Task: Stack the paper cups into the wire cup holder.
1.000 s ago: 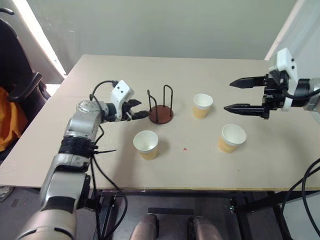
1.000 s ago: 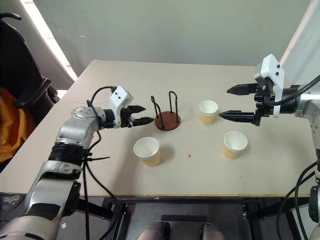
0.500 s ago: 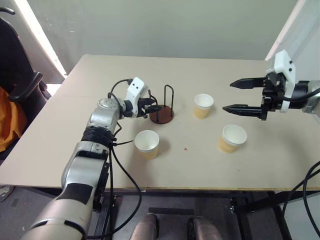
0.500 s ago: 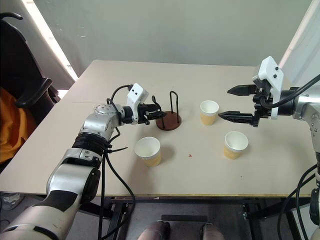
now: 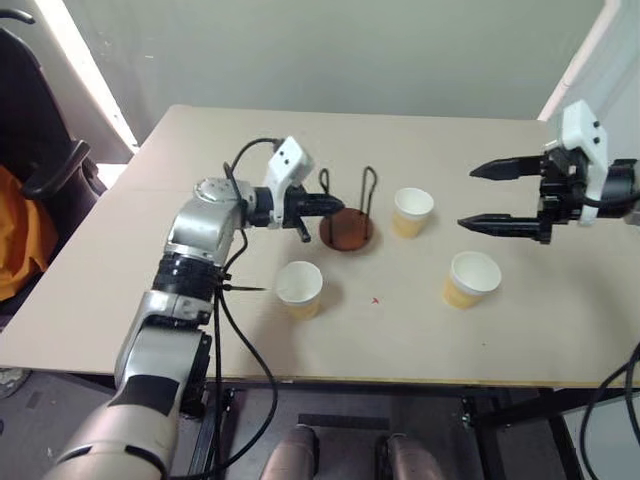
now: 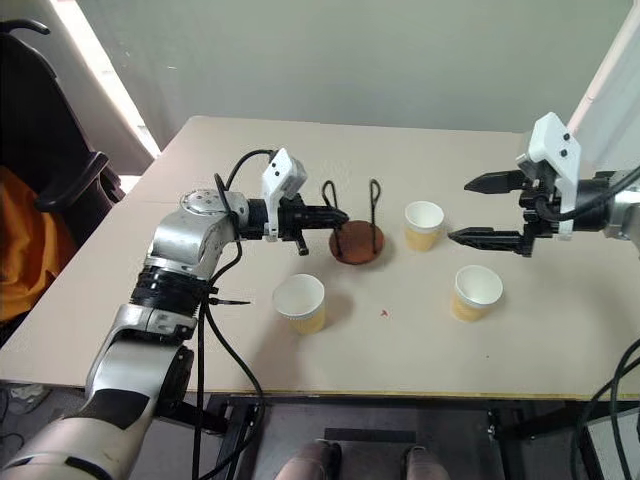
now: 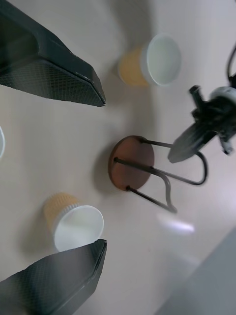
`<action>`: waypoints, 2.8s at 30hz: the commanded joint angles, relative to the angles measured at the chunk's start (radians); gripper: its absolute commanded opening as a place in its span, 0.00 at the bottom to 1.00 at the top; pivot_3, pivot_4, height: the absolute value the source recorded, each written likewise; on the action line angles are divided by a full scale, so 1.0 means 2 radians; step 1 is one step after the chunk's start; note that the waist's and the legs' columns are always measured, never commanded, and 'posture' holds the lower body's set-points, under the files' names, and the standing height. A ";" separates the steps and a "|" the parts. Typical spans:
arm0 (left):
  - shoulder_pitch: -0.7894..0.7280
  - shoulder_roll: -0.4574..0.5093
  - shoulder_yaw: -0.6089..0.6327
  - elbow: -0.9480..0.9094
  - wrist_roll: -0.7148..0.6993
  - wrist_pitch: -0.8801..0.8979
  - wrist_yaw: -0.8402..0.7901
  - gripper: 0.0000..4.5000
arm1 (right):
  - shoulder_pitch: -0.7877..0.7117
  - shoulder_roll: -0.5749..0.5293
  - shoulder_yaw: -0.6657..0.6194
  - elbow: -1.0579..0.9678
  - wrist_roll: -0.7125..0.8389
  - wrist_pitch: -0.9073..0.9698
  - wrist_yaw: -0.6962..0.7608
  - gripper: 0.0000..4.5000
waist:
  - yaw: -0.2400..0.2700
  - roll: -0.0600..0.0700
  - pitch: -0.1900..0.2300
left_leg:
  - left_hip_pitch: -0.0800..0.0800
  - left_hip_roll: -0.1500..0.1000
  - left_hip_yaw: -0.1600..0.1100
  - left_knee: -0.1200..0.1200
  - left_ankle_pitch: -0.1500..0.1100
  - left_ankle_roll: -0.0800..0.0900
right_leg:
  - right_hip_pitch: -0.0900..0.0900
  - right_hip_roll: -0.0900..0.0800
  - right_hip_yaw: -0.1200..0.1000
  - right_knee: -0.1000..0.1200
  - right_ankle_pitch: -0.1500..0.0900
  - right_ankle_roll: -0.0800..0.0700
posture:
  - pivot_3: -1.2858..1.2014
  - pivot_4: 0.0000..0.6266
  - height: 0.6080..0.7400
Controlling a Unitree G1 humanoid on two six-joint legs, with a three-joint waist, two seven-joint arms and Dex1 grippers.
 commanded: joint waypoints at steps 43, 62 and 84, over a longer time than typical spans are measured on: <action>0.090 0.125 -0.074 -0.274 -0.042 0.041 -0.036 0.88 | 0.101 -0.070 0.053 -0.031 -0.076 -0.069 0.059 1.00 | -0.002 0.000 0.000 | 0.008 -0.001 0.003 0.001 -0.005 0.007 | 0.007 0.000 0.008 -0.001 -0.004 0.000 | 0.52 0.24 1.00; 0.066 0.211 0.048 -0.340 -0.167 0.094 -0.051 0.88 | 0.079 0.000 0.120 0.044 -0.147 -0.094 0.042 1.00 | -0.006 0.000 0.000 | 0.007 -0.001 0.004 -0.002 -0.008 0.007 | 0.005 -0.001 0.007 -0.004 -0.002 -0.002 | 0.52 0.24 1.00; 0.072 0.244 0.027 -0.308 -0.133 0.063 -0.064 0.90 | -0.012 -0.010 0.080 -0.019 -0.095 -0.082 0.124 0.01 | -0.012 0.000 0.001 | 0.007 0.000 0.004 -0.002 -0.009 0.006 | 0.005 0.000 0.007 -0.003 -0.003 -0.003 | 0.52 0.24 1.00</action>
